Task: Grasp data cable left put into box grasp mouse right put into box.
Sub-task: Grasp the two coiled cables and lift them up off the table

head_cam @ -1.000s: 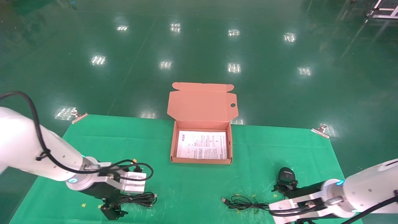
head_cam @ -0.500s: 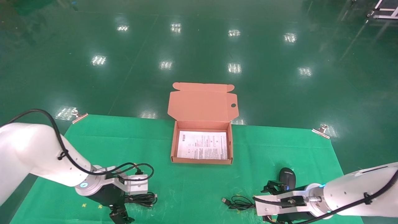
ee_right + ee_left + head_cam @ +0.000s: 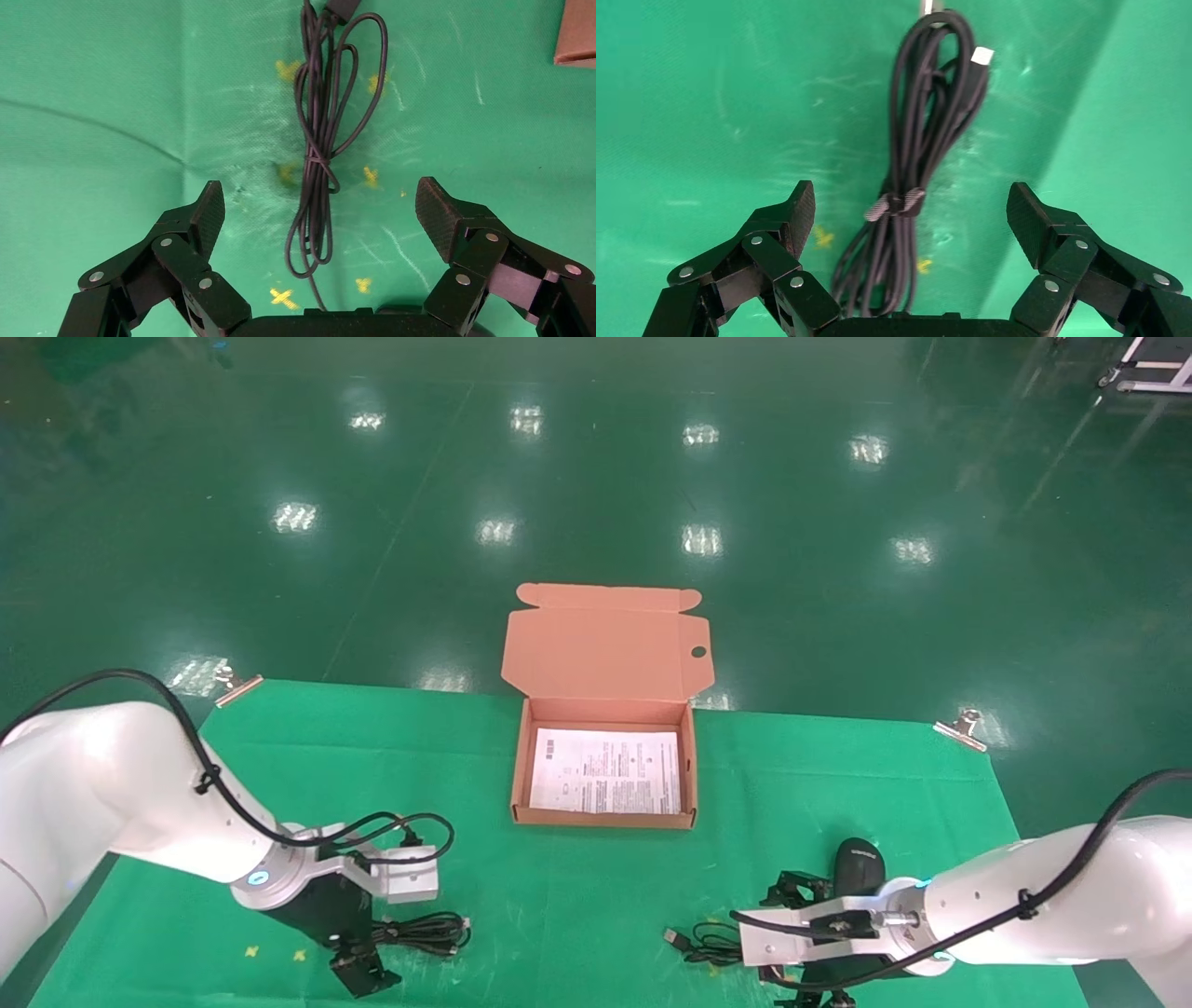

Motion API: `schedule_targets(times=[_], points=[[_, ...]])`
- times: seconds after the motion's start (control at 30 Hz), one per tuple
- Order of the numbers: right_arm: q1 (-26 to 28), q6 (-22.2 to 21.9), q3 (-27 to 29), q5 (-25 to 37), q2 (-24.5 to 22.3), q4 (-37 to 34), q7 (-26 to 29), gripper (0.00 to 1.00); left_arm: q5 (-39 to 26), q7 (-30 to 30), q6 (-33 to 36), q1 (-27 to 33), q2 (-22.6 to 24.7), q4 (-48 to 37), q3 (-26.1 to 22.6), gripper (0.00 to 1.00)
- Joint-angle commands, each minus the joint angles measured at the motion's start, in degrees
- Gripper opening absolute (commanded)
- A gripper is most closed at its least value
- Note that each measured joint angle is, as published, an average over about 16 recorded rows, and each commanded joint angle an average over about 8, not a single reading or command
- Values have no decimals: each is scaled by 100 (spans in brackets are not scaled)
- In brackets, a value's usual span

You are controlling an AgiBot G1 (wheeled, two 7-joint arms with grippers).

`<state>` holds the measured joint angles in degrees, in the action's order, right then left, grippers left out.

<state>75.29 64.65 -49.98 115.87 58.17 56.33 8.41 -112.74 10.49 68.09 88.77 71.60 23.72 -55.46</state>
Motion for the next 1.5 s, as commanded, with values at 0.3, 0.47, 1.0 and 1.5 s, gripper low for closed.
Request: schedule_targets(times=[0.3,0.47,1.0,1.5], points=[[10,-246,-43,72,211,-448,-253,18,-61,-365,-201,127,213,-582,-35,28],[0,-312,-44,84,242,-516,-272,0,-63,-408,-233,155,238,-698,-36,0],[3,-269,-40,78,215,-460,-262,0,-64,-374,-209,137,217,-597,-39,0],[8,-251,-38,71,208,-443,-256,0,-64,-366,-195,129,212,-566,-39,0]])
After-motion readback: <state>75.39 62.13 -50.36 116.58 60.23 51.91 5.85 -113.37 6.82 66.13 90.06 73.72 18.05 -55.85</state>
